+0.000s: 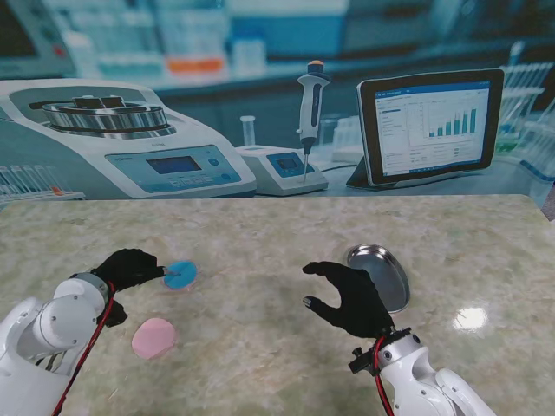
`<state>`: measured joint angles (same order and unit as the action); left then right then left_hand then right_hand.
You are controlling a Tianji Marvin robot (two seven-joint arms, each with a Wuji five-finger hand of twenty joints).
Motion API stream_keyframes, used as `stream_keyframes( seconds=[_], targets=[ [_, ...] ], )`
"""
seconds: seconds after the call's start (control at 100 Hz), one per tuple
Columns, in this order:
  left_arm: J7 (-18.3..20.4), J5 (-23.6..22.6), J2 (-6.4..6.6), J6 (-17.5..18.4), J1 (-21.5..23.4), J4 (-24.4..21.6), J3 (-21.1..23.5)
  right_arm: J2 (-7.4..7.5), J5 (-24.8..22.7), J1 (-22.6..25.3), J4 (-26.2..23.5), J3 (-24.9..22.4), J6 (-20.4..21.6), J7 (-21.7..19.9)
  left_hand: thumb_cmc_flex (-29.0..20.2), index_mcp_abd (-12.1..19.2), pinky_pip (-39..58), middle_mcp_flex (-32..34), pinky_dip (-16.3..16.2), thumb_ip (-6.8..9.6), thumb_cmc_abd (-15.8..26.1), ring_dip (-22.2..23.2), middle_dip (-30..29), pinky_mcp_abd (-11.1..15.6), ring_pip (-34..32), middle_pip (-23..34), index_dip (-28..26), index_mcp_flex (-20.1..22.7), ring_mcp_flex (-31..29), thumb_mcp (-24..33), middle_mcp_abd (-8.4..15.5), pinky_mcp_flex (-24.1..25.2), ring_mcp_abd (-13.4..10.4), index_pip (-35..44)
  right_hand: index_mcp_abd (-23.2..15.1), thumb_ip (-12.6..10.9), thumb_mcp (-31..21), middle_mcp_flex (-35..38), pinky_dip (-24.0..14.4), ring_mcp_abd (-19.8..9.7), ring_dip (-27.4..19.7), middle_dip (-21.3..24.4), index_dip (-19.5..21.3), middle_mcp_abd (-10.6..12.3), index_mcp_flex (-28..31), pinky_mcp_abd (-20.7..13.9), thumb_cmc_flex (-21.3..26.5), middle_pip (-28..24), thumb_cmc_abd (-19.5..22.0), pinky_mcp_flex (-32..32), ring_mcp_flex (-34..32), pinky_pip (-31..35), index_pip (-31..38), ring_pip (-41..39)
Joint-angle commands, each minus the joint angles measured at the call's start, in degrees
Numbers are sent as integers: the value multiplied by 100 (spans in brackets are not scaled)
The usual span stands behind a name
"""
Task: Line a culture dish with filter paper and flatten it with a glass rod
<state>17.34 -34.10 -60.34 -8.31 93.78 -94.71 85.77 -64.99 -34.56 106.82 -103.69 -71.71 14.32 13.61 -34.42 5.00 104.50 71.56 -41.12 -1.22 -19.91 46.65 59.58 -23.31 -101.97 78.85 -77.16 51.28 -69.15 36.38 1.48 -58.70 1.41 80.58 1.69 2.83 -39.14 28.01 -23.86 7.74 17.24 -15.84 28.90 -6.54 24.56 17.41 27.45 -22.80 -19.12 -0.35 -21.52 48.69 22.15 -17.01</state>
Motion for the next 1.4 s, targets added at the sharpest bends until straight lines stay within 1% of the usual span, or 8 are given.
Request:
stream_keyframes(
  seconds=[0.0, 0.31, 0.45, 0.69, 0.84, 0.99, 1.14, 1.39],
  targets=[
    [24, -33, 0, -67, -27, 48, -26, -20, 18, 49, -56, 16, -23, -11, 13, -1003, 1208, 524, -100, 185, 148, 54, -49, 101, -493, 626, -92, 222, -380, 59, 902, -293, -884, 544, 47, -97, 16, -140, 76, -116, -87, 40, -75, -27, -147, -113, -60, -46, 120, -46, 127, 68, -90, 30],
    [-173, -214, -25, -250, -175, 285, -144, -19, 24, 71, -89, 6, -31, -22, 4, -1011, 1210, 524, -95, 172, 161, 52, -52, 102, -490, 627, -97, 199, -380, 30, 902, -292, -886, 540, 52, -96, 17, -133, 77, -113, -89, 41, -78, -30, -146, -112, -58, -48, 121, -46, 127, 74, -92, 30],
    [-242, -167, -40, -253, -212, 359, -162, -18, 26, 80, -102, 3, -37, -29, 3, -1013, 1211, 524, -94, 171, 160, 51, -52, 102, -489, 628, -100, 201, -380, 32, 902, -292, -891, 542, 59, -96, 13, -136, 77, -109, -89, 42, -79, -32, -148, -112, -56, -48, 123, -43, 123, 77, -93, 27],
    [-255, 48, -58, -114, -64, 125, -12, -15, 18, 89, -119, 4, -44, -37, 14, -1006, 1212, 524, -92, 165, 162, 50, -53, 102, -490, 628, -101, 204, -380, 40, 902, -292, -885, 543, 66, -95, 6, -141, 78, -120, -90, 42, -80, -23, -144, -112, -56, -50, 113, -41, 128, 80, -92, 28],
    [-109, 117, -38, -28, 119, -131, 131, -15, 7, 93, -130, 5, -40, -32, 16, -1006, 1212, 524, -91, 157, 172, 49, -54, 102, -488, 628, -101, 204, -380, 30, 902, -292, -886, 542, 64, -93, 5, -140, 79, -115, -91, 43, -80, -35, -140, -112, -57, -52, 110, -38, 123, 82, -92, 26],
    [2, 115, -19, 16, 275, -282, 219, -15, 11, 84, -132, 16, -33, -34, 1, -1007, 1212, 524, -90, 154, 178, 47, -54, 102, -487, 628, -102, 201, -380, 17, 902, -292, -889, 541, 72, -91, 6, -139, 79, -123, -92, 44, -81, -28, -140, -115, -52, -52, 109, -38, 129, 83, -94, 27],
    [57, 64, -7, 3, 343, -317, 240, -14, 11, 76, -131, 27, -30, -35, -1, -1006, 1213, 524, -89, 152, 190, 46, -54, 102, -487, 628, -103, 197, -380, -2, 902, -292, -894, 539, 69, -91, 7, -139, 79, -122, -93, 45, -83, -31, -149, -115, -53, -51, 111, -37, 131, 86, -98, 27],
    [88, -32, 5, -123, 294, -200, 133, -16, 11, 73, -136, 37, -38, -29, -14, -1004, 1213, 524, -89, 155, 197, 43, -54, 103, -486, 629, -104, 190, -381, -24, 902, -292, -902, 536, 75, -92, 9, -149, 79, -112, -93, 46, -82, -35, -147, -113, -52, -49, 111, -37, 130, 88, -99, 26]
  ],
)
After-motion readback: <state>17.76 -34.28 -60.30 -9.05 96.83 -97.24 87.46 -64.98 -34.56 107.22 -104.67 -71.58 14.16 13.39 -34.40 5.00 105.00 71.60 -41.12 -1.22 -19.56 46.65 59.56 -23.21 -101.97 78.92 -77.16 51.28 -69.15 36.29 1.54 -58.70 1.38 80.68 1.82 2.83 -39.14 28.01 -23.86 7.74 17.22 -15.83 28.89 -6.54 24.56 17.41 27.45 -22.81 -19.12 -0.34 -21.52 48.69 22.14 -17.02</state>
